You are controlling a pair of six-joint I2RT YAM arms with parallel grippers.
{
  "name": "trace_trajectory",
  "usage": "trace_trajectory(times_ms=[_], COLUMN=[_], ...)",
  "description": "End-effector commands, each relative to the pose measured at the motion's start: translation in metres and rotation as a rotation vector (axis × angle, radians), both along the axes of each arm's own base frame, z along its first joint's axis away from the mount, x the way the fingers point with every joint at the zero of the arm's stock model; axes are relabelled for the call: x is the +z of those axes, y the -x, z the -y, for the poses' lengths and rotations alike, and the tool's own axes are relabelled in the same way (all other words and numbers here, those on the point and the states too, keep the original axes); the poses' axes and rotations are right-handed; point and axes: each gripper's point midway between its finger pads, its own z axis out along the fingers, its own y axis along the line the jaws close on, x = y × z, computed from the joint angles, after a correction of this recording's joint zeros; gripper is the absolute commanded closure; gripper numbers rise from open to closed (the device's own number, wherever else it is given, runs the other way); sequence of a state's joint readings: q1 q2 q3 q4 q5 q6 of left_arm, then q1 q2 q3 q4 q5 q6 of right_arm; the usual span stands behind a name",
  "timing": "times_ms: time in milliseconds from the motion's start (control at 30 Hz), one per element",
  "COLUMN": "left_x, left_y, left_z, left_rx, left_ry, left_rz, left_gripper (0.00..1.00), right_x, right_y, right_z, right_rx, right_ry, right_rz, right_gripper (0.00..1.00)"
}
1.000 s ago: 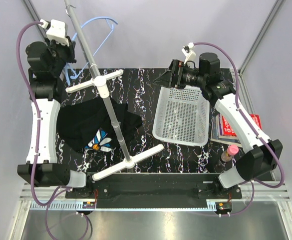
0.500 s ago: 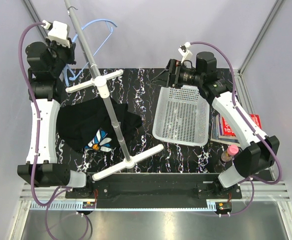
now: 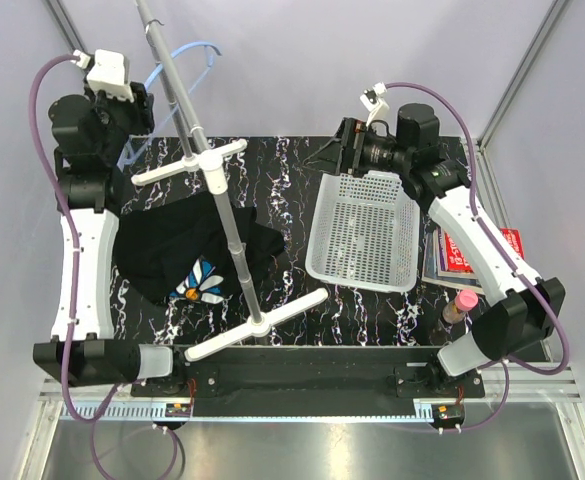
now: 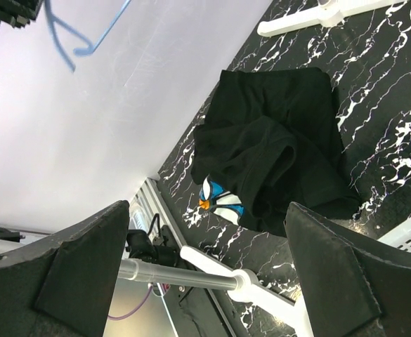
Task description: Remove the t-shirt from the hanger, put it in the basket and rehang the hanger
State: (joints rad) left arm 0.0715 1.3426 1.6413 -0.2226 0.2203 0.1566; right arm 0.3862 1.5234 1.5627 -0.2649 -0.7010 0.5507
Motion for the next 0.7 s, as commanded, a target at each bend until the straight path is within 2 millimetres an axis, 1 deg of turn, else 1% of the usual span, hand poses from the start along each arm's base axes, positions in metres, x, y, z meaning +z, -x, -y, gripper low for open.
trace_trajectory(times_ms=[0,33,67,100,133,167,200,267,300,333,367,400,433,467,500,533,567,600,633,667], left_x=[0.042,0.044,0.053,0.05,0.051,0.054,0.055,0.056,0.046,0.052,0.047,0.025,0.019,0.008,-0.014,-0.018,-0.047,-0.066,-0.075,-0.099], left_y=[0.037,0.043,0.057,0.063,0.07,0.079,0.095,0.113,0.12,0.137,0.145,0.154,0.169,0.177,0.186,0.207,0.208,0.216,0.225,0.234], left_z=[-0.024,-0.026,-0.029,-0.029,-0.029,-0.029,-0.026,-0.022,-0.027,-0.028,-0.033,-0.039,-0.037,-0.036,-0.033,-0.027,-0.023,-0.02,-0.016,-0.011], left_rx=[0.15,0.166,0.187,0.192,0.195,0.196,0.188,0.175,0.215,0.233,0.268,0.327,0.336,0.34,0.347,0.327,0.333,0.337,0.332,0.322], left_ry=[0.082,0.103,0.119,0.136,0.169,0.175,0.215,0.267,0.299,0.364,0.4,0.429,0.471,0.491,0.507,0.559,0.589,0.616,0.666,0.689], left_rz=[0.138,0.139,0.164,0.161,0.168,0.18,0.192,0.203,0.164,0.168,0.143,0.056,0.041,0.01,-0.057,-0.042,-0.104,-0.149,-0.16,-0.194], left_gripper=[0.39,0.36,0.32,0.25,0.15,0.07,0.02,0.01,0.01,0.01,0.01,0.01,0.01,0.01,0.01,0.01,0.01,0.01,0.01,0.01], right_x=[0.023,0.024,0.023,0.026,0.027,0.029,0.03,0.031,0.03,0.026,0.024,0.021,0.015,0.01,0.006,-0.002,-0.006,-0.012,-0.02,-0.023], right_y=[0.017,0.018,0.018,0.019,0.018,0.019,0.019,0.021,0.022,0.022,0.024,0.025,0.025,0.029,0.03,0.029,0.03,0.031,0.032,0.033], right_z=[0.0,0.0,0.001,0.001,0.002,0.002,0.002,0.001,0.001,0.0,-0.002,-0.004,-0.006,-0.009,-0.011,-0.013,-0.015,-0.018,-0.02,-0.022], right_rx=[0.024,0.024,0.022,0.02,0.016,0.014,0.011,0.007,0.004,-0.003,0.0,0.0,-0.002,0.006,0.007,-0.003,-0.001,0.0,0.002,0.006], right_ry=[-0.029,-0.03,-0.03,-0.032,-0.033,-0.034,-0.034,-0.036,-0.035,-0.029,-0.024,-0.019,-0.009,0.003,0.013,0.026,0.036,0.046,0.056,0.061], right_rz=[0.074,0.074,0.073,0.076,0.081,0.082,0.082,0.076,0.072,0.065,0.061,0.053,0.041,0.039,0.035,0.026,0.027,0.019,0.005,0.002], right_gripper=[0.0,0.0,0.0,0.0,0.0,0.0,0.0,0.0,0.0,0.0,0.0,0.0,0.0,0.0,0.0,0.0,0.0,0.0,0.0,0.0])
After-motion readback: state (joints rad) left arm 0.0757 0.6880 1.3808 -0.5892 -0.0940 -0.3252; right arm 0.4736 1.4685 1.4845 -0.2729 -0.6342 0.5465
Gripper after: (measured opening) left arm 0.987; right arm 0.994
